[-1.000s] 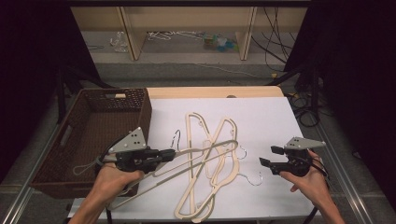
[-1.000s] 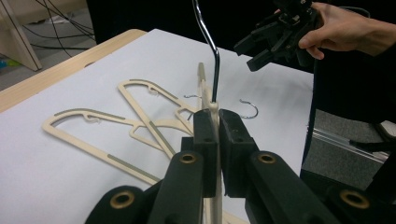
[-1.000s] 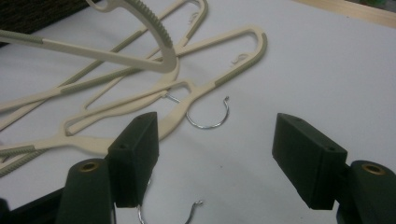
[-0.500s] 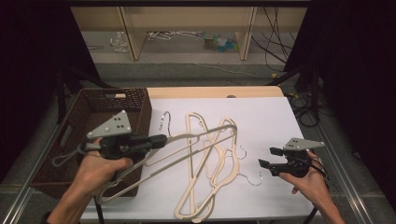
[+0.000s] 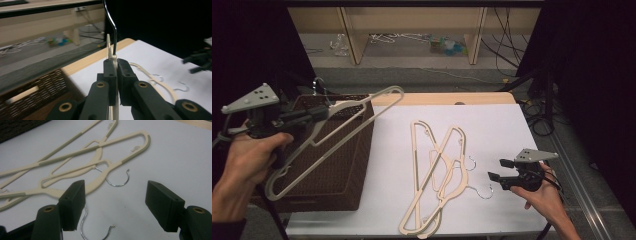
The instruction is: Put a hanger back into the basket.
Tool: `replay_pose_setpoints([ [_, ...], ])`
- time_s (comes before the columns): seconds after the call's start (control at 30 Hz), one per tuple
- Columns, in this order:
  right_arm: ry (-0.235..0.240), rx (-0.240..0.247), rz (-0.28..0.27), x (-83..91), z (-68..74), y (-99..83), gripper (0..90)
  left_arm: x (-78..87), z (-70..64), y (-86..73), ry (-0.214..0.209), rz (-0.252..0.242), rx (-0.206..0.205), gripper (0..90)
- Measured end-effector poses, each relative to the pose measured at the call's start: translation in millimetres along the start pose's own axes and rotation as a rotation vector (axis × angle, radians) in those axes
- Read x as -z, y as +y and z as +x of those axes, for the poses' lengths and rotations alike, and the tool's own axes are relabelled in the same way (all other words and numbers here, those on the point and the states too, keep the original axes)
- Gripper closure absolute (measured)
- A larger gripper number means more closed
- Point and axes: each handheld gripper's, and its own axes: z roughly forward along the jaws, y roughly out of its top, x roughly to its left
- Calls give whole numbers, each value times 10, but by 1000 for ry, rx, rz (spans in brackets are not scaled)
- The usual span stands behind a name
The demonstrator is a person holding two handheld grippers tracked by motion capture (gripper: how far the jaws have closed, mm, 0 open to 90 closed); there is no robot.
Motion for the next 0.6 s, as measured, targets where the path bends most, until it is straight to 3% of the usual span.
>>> replay_pose_setpoints([
  [0.1,2,2,-2,-6,3,1,335,27,231,-112,74,23,10,861],
  [0.13,2,2,-2,-6,3,1,335,27,231,-112,74,23,10,861],
  [0.17,-1,11,-7,-11,0,0,335,28,378,-104,77,35,-125,861],
  [0.33,2,12,-5,-10,7,-2,334,-19,679,-215,109,83,-165,861],
  [0.6,2,16,2,-2,3,-4,335,-26,914,-367,120,107,-193,861],
])
